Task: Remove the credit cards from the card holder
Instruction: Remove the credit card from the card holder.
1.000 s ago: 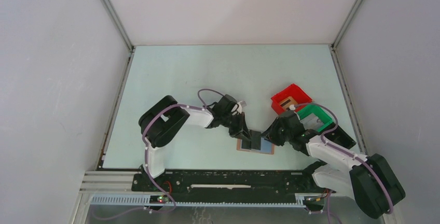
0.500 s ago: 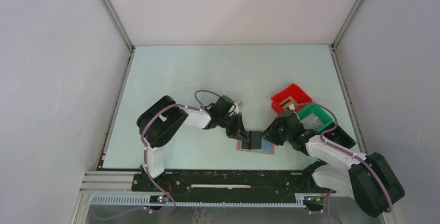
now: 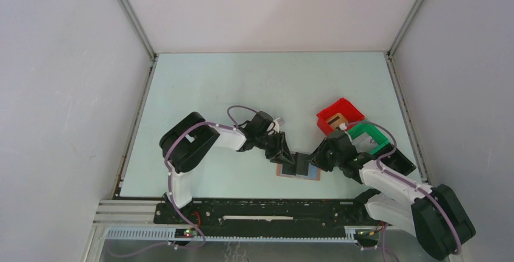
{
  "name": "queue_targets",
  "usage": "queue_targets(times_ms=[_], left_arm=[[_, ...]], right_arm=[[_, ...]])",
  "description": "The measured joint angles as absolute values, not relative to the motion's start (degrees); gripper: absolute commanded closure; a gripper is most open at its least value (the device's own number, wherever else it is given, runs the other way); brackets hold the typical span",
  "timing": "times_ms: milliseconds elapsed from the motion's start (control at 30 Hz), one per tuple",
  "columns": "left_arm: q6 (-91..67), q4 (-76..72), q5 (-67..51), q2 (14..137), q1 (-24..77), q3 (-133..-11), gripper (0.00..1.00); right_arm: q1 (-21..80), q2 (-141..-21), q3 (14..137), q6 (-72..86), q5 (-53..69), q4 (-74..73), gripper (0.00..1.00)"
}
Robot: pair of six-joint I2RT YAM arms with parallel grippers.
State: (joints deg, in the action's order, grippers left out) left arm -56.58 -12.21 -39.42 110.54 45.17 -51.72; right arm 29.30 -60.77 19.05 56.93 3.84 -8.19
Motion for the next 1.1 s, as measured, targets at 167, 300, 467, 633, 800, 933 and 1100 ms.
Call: queue_targets(times_ms=[167, 300, 467, 633, 800, 933, 1100], left_arm=[[-56.8, -12.6, -39.4, 110.5, 45.2, -51.5, 0.7], [-57.2, -13.1, -39.4, 110.6, 45.2, -51.4, 0.71], [-57.6, -13.4, -39.4, 110.6, 45.2, -51.4, 0.71], [-57.5, -13.2, -39.3, 110.6, 45.2, -51.4, 0.7], [-57.1, -12.6, -39.2, 110.5, 45.5, -51.5, 0.68], [-56.4, -11.2, -39.2, 109.7, 45.8, -51.5, 0.68], [-55.9, -10.0, -39.2, 109.6, 46.5, -51.8, 0.67]], right_arm=[[29.3, -54.4, 17.8, 56.9, 2.4, -13.7, 0.61], [29.3, -50.9, 17.5, 56.8, 1.6, -17.4, 0.61], [29.3, -49.2, 17.5, 56.8, 1.3, -19.4, 0.61], [29.8, -47.4, 17.5, 56.6, 1.1, -19.5, 0.61], [30.2, -46.7, 17.5, 56.2, 1.1, -19.3, 0.61], [30.4, -48.5, 17.5, 55.9, 1.6, -18.1, 0.61], [30.6, -52.1, 17.0, 55.9, 2.7, -15.2, 0.61]])
